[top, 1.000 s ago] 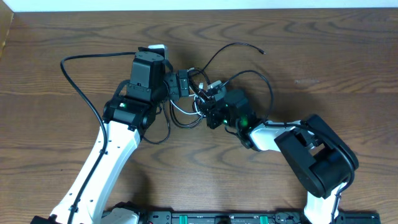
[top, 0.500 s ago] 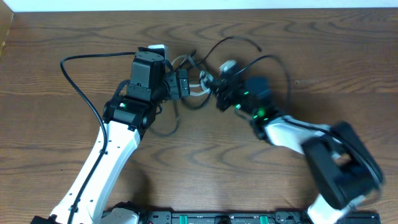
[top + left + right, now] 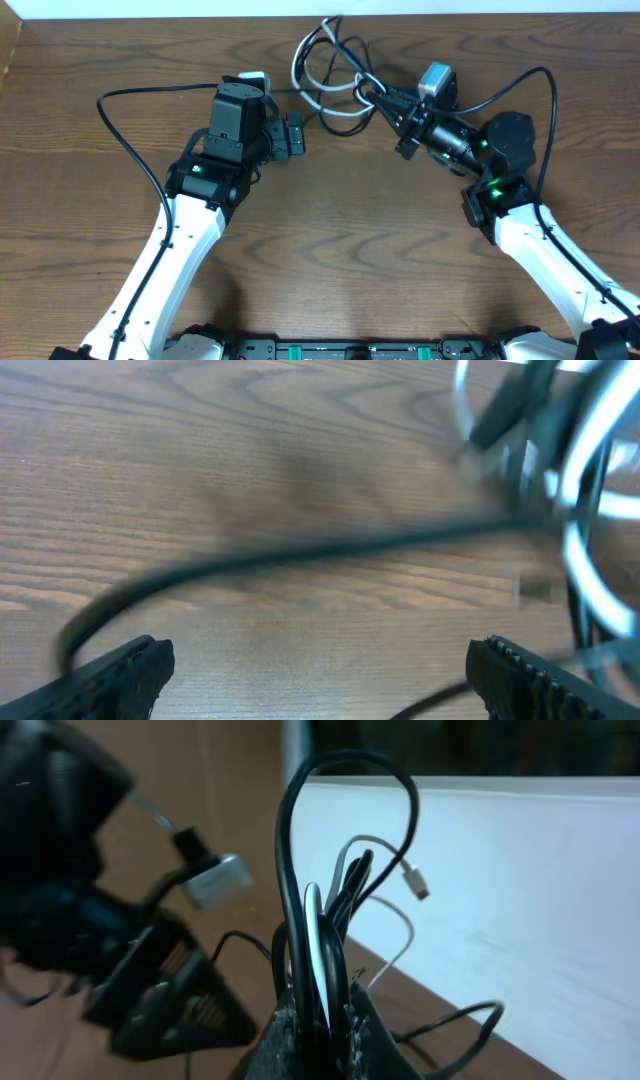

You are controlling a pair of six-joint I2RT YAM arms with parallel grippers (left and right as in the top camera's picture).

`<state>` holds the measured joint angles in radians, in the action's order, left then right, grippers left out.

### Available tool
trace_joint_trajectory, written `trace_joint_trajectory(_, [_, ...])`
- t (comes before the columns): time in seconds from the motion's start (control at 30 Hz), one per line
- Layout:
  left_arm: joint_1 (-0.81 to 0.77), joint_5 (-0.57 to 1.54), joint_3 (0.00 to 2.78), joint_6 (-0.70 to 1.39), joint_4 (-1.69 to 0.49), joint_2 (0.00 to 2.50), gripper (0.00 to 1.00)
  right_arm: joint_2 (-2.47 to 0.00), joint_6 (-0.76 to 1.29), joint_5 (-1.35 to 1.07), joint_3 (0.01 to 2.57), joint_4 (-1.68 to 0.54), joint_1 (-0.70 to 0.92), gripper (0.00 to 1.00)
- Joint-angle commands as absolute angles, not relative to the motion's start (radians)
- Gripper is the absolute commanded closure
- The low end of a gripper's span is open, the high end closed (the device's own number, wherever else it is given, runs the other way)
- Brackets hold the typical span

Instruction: Untangle cables

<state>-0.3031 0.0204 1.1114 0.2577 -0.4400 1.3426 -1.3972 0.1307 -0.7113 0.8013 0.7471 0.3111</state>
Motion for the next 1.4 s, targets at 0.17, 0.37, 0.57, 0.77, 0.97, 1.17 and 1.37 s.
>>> trace_joint_trajectory(0.17, [-0.304, 0.018, 1.117, 0.249, -0.439, 1.339, 0.02, -1.386, 0.091, -0.897, 0.805, 0.641, 0.264, 0.99])
trace_joint_trajectory(0.37, [-0.305, 0.021, 1.117, 0.256, -0.422, 1.339, 0.02, -1.386, 0.088, -1.038, 0.805, 0.619, 0.242, 0.99])
trace_joint_trajectory(0.57, [-0.311, 0.434, 1.117, 0.289, -0.287, 1.339, 0.02, -1.386, 0.011, -1.009, 0.805, 0.527, 0.186, 0.99])
trace_joint_trajectory(0.77, [-0.323, 0.809, 1.117, 0.211, -0.126, 1.339, 0.02, -1.386, 0.010, -1.038, 0.805, 0.510, 0.124, 0.99])
trace_joint_trajectory(0.97, [-0.333, 0.798, 1.117, 0.120, -0.143, 1.339, 0.02, -1.386, 0.067, -1.141, 0.805, 0.562, 0.119, 0.99])
trace_joint_trajectory(1.17, [-0.333, 0.275, 1.117, 0.120, -0.301, 1.345, 0.02, -1.385, 0.313, -1.272, 0.805, 0.837, 0.119, 0.99])
trace_joint_trajectory(1.37, [-0.332, -0.050, 1.117, 0.121, -0.352, 1.353, 0.02, -1.386, 0.442, -1.347, 0.805, 0.981, 0.118, 0.99])
